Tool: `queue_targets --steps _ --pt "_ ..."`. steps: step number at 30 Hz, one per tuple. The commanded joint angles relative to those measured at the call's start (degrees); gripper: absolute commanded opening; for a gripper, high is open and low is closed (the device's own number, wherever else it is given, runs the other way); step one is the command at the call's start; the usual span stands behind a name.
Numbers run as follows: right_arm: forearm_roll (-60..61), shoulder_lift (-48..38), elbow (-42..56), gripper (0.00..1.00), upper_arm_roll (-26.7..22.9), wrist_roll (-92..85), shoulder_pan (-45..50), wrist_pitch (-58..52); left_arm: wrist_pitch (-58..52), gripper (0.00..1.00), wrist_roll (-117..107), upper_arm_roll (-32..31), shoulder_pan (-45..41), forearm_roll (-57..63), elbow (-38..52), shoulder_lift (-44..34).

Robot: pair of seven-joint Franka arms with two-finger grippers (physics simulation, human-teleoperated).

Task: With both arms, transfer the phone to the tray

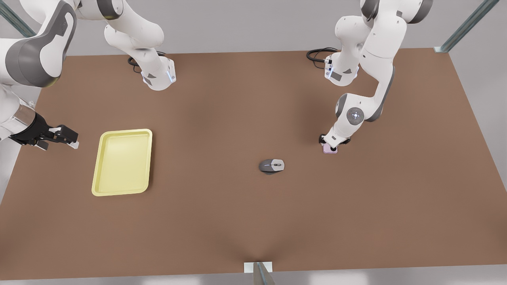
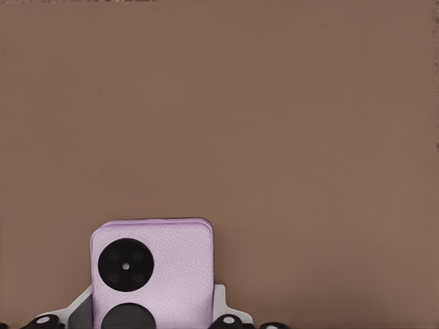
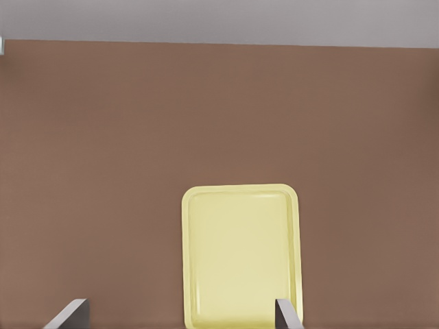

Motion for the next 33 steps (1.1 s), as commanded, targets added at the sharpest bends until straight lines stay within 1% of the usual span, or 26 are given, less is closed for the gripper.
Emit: queue_targets --steps 1,5,8,12,17,20,23,26,30,33 --pt "0.0 -0.1 0.0 1.0 0.0 0.0 0.1 0.0 -0.5 0.81 1.9 0.0 -0.1 0.0 0.1 0.0" --pt "0.0 -0.1 0.0 1.0 0.0 0.0 0.0 0.0 -1.0 0.81 1.4 0.0 0.0 0.0 1.4 -0.6" --pt "-0.1 -0.1 0.0 1.0 0.0 0.0 0.1 0.0 -7.5 0.81 1.0 0.0 0.0 0.0 6.1 -0.6" --pt "0.0 -0.1 0.0 1.0 0.0 0.0 0.1 0.0 -19.1 0.81 -0.4 -0.1 -1.3 0.0 17.4 1.0" --pt "0.0 -0.1 0.0 1.0 0.0 0.0 0.0 0.0 -30.4 0.81 -8.5 -0.1 -8.6 -0.1 35.2 8.7" --pt "0.0 -0.1 0.0 1.0 0.0 0.0 0.0 0.0 -37.3 0.81 -14.9 -0.2 -13.3 -0.6 48.5 14.6" --pt "0.0 -0.1 0.0 1.0 0.0 0.0 0.1 0.0 -37.4 0.81 -22.0 -0.4 -18.1 -0.9 55.2 18.9" --pt "0.0 -0.1 0.0 1.0 0.0 0.0 0.0 0.0 -37.7 0.81 -26.6 -2.5 -19.9 -0.9 60.8 22.6" --pt "0.0 -0.1 0.0 1.0 0.0 0.0 0.0 0.0 -37.5 0.81 -26.6 -2.6 -24.2 -0.4 71.5 29.3" --pt "0.0 -0.1 0.0 1.0 0.0 0.0 0.0 0.0 -36.2 0.81 -26.6 -2.6 -27.0 -0.2 76.6 33.4"
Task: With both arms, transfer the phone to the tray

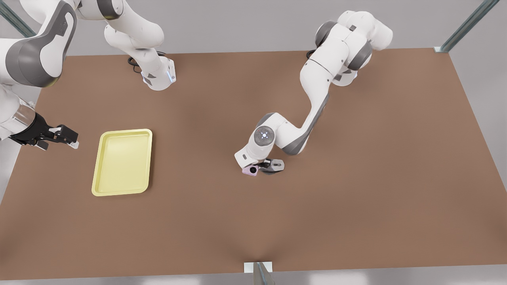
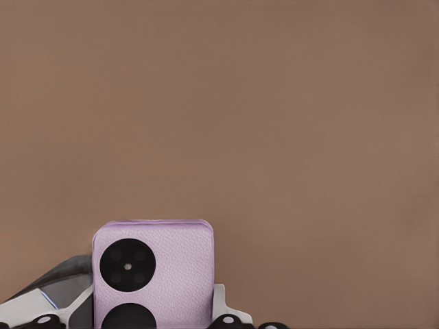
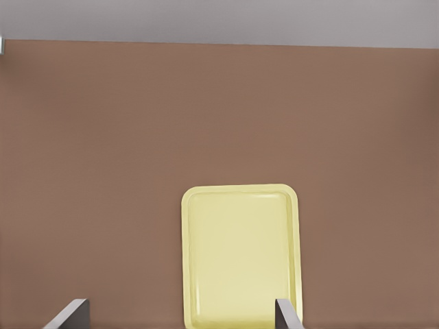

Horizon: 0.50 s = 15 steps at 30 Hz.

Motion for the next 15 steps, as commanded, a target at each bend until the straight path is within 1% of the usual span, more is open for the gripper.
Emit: queue_targets --steps 1,7,11,12,13,15 --pt "0.1 -0.1 0.0 1.0 0.0 0.0 0.0 0.0 1.0 0.81 -12.0 0.1 -1.4 0.4 1.8 1.9" --pt "-0.3 -0.1 0.0 1.0 0.0 0.0 0.1 0.0 6.6 0.81 -12.1 0.5 -4.4 0.6 1.8 6.5" --pt "0.1 -0.1 0.0 1.0 0.0 0.0 0.0 0.0 9.5 0.82 -13.3 0.5 -5.9 0.5 1.8 7.8" --pt "-0.1 -0.1 0.0 1.0 0.0 0.0 0.1 0.0 9.6 0.88 -13.3 0.5 -5.9 0.5 1.8 7.8" --pt "0.0 -0.1 0.0 1.0 0.0 0.0 0.0 0.0 9.6 1.0 -13.3 0.5 -5.9 0.5 1.8 7.8" --pt "0.1 -0.1 -0.1 1.0 0.0 0.0 0.0 0.0 9.5 1.0 -13.3 0.5 -5.9 0.5 1.7 7.7"
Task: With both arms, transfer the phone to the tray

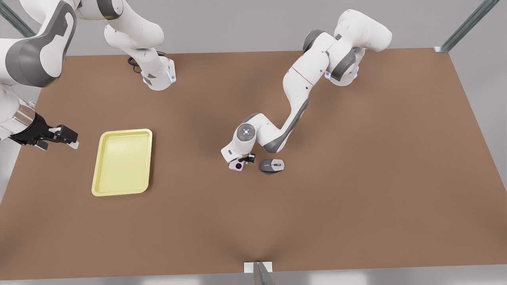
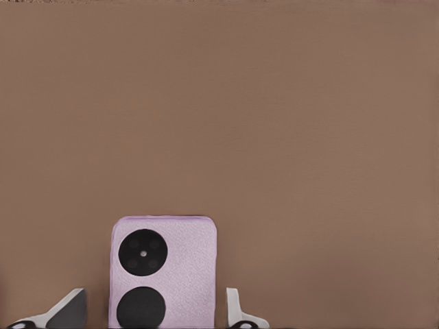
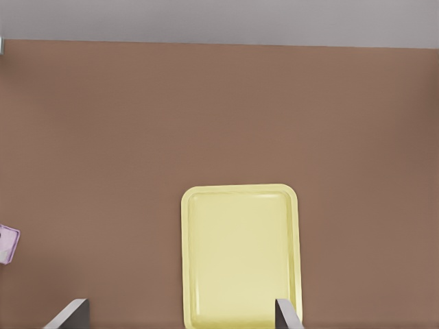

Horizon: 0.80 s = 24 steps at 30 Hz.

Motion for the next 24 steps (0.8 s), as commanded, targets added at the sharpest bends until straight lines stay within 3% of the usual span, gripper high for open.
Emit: queue_targets --steps 1,6,12,14,18,21,24 --pt "0.1 -0.1 0.0 1.0 0.0 0.0 0.0 0.0 1.8 1.0 -6.3 0.0 0.0 0.1 0.0 -0.2" --pt "0.1 -0.1 0.0 1.0 0.0 0.0 0.0 0.0 -17.1 1.0 -2.3 1.5 7.5 -1.6 0.0 -12.1" --pt "0.0 -0.2 0.0 1.0 0.0 0.0 0.1 -0.1 -33.1 1.0 32.4 2.0 26.2 -2.2 -0.1 -26.7" --pt "0.3 -0.3 0.1 1.0 0.1 0.1 0.1 -0.5 -42.0 1.0 32.7 2.6 26.3 -2.0 0.0 -33.3" --pt "0.2 -0.1 -0.2 1.0 0.8 0.1 0.3 -1.0 -43.9 1.0 37.6 6.9 26.5 -2.1 -0.2 -33.7" --pt "-1.5 2.7 -0.4 1.0 2.0 2.5 12.9 -7.2 -43.9 1.0 37.6 6.9 26.5 -2.2 -0.3 -33.5" --pt "2.8 5.9 -0.8 1.0 2.1 9.9 19.7 -5.0 -43.8 1.0 37.6 6.9 26.5 -2.2 -0.2 -33.4"
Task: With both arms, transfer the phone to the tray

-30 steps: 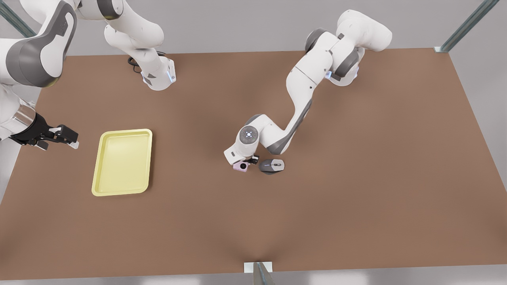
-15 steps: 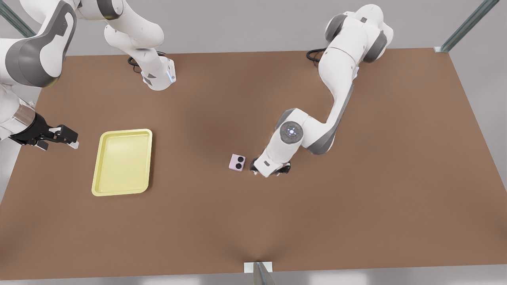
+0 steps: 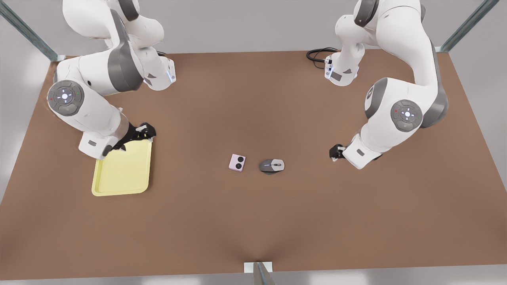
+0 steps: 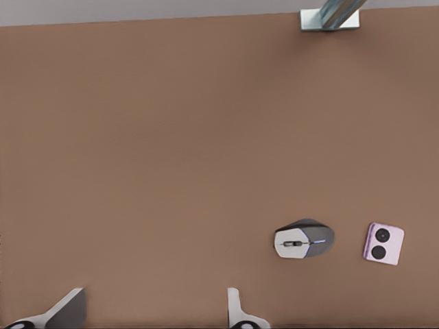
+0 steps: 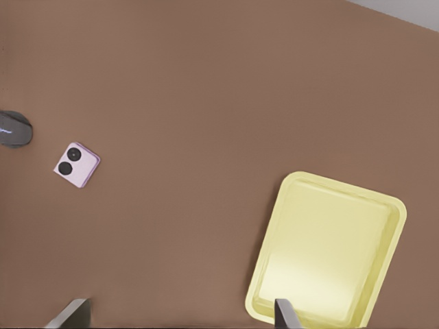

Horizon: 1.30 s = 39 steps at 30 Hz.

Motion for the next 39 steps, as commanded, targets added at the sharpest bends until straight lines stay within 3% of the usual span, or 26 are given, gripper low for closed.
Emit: queue_targets --steps 1,7,13,14,15,16,19,24,29,39 --pt "1.7 1.8 0.0 1.0 0.0 12.1 3.3 0.3 -3.1 1.0 17.1 -0.1 0.0 0.0 0.1 0.0" --pt "3.7 7.9 -0.9 1.0 0.1 28.5 11.2 10.0 -3.3 1.0 16.1 0.1 0.0 0.2 0.2 -0.2" --pt "3.7 12.7 -3.4 1.0 -1.4 58.3 17.8 18.4 -5.3 1.0 15.8 9.6 0.2 -1.2 0.3 -0.3" --pt "3.9 13.5 -3.2 1.0 -1.4 63.2 18.0 19.8 -4.0 1.0 16.8 9.1 1.6 -1.0 0.2 -2.3" --pt "5.2 14.0 -3.4 1.0 -1.4 66.8 18.1 21.2 -2.8 1.0 16.7 3.7 6.0 -0.2 -0.6 -4.5" --pt "5.6 14.2 -3.3 1.0 -1.3 67.4 18.0 21.6 -0.5 1.0 16.7 -2.3 10.1 4.1 -5.3 -8.7" --pt "5.9 15.6 -3.5 1.0 -1.0 70.0 19.1 23.3 2.0 1.0 17.5 -2.9 11.3 5.1 -10.4 -13.0" --pt "5.2 19.3 -4.6 1.0 -1.0 69.0 19.9 26.5 3.2 1.0 17.2 -2.6 11.4 5.1 -9.0 -9.2" --pt "6.0 21.0 -11.3 1.0 -1.0 69.6 21.2 38.6 3.9 1.0 17.5 -2.4 11.7 4.9 -8.9 -7.3" --pt "8.7 27.1 -10.7 1.0 0.5 69.8 20.4 45.2 4.6 1.0 17.6 -1.7 11.7 4.6 -8.9 -4.4"
